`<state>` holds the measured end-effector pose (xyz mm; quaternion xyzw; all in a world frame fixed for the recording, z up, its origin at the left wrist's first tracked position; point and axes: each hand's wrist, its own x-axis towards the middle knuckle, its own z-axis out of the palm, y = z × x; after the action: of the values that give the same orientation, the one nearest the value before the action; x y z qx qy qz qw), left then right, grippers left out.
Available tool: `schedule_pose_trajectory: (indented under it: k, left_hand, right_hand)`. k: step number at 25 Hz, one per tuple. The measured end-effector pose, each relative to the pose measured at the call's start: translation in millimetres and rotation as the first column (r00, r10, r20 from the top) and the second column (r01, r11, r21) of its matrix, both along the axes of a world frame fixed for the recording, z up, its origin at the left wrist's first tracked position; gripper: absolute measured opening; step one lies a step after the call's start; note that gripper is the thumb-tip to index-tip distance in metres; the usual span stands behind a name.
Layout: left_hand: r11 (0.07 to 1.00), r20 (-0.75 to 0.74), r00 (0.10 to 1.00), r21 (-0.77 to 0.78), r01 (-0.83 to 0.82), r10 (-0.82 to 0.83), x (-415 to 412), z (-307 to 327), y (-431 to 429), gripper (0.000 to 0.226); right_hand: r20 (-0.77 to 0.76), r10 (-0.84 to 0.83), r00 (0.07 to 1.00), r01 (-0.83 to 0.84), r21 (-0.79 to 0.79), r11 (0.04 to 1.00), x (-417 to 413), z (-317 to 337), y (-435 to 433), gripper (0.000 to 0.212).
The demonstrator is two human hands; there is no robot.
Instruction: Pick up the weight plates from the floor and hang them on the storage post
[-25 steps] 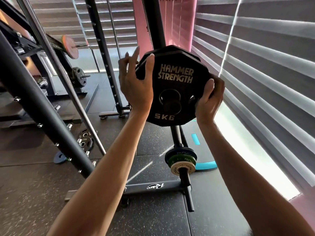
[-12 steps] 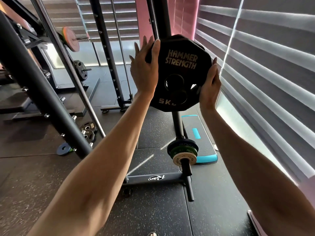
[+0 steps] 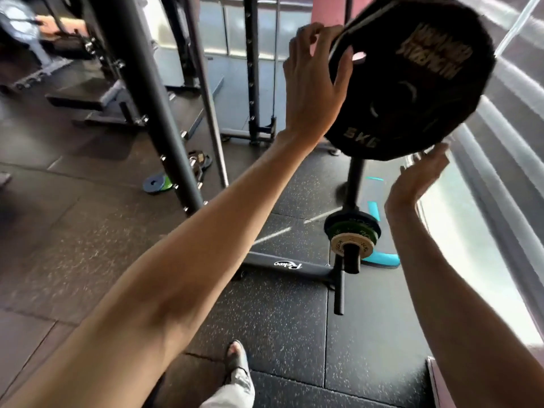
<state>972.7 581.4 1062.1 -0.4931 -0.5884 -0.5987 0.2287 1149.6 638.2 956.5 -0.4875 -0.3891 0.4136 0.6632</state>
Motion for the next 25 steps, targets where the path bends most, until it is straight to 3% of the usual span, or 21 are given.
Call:
schedule_pose_trajectory:
  k: [2,5,8,12,15,17,20,25]
  left_hand:
    - [0.998,0.052,0.998,-0.053,-0.037,0.04,-20.6,-28.4,-21.4,0.025]
    - [0.972,0.152,0.986,-0.232,-0.036,0.072,-68.8,-73.4,-52.6,0.017]
    - [0.893,0.252,0.953,-0.449,-0.04,0.169,-125.1,-125.3,-98.3,0.019]
    - [0.808,0.388,0.867,-0.588,-0.028,0.312,-217.4,-191.4,-179.9,0.016]
    - [0.72,0.43,0.785,-0.693,-0.029,0.446,-287.6,-231.5,-252.0,0.018]
    - [0.629,0.461,0.694,-0.777,0.017,0.552,-327.0,-264.7,-303.1,0.019]
    - [0.514,0.511,0.49,-0.846,0.141,0.706,-370.6,-324.9,-391.6,0.019]
    - [0.505,0.558,0.179,-0.82,0.27,0.81,-404.2,-406.5,-505.0,0.021]
  right_hand:
    - [0.071,0.004,0.997,0.006,-0.136,0.991,-23.8,-36.2,-25.1,0.037]
    - [0.111,0.138,0.984,-0.098,-0.308,0.946,-81.1,-76.0,-58.8,0.048]
    - [0.178,0.302,0.936,-0.226,-0.351,0.909,-169.2,-89.9,-96.3,0.041]
    - [0.153,0.432,0.889,-0.339,-0.414,0.845,-298.7,-125.2,-150.2,0.04]
    - [0.149,0.589,0.794,-0.472,-0.461,0.752,-391.8,-137.7,-216.5,0.038]
    - [0.128,0.703,0.699,-0.561,-0.512,0.651,-441.7,-148.1,-263.7,0.038]
    - [0.132,0.867,0.481,-0.66,-0.596,0.457,-507.0,-183.3,-328.0,0.044]
    - [0.144,0.99,0.012,-0.629,-0.768,0.119,-578.2,-248.7,-420.9,0.046]
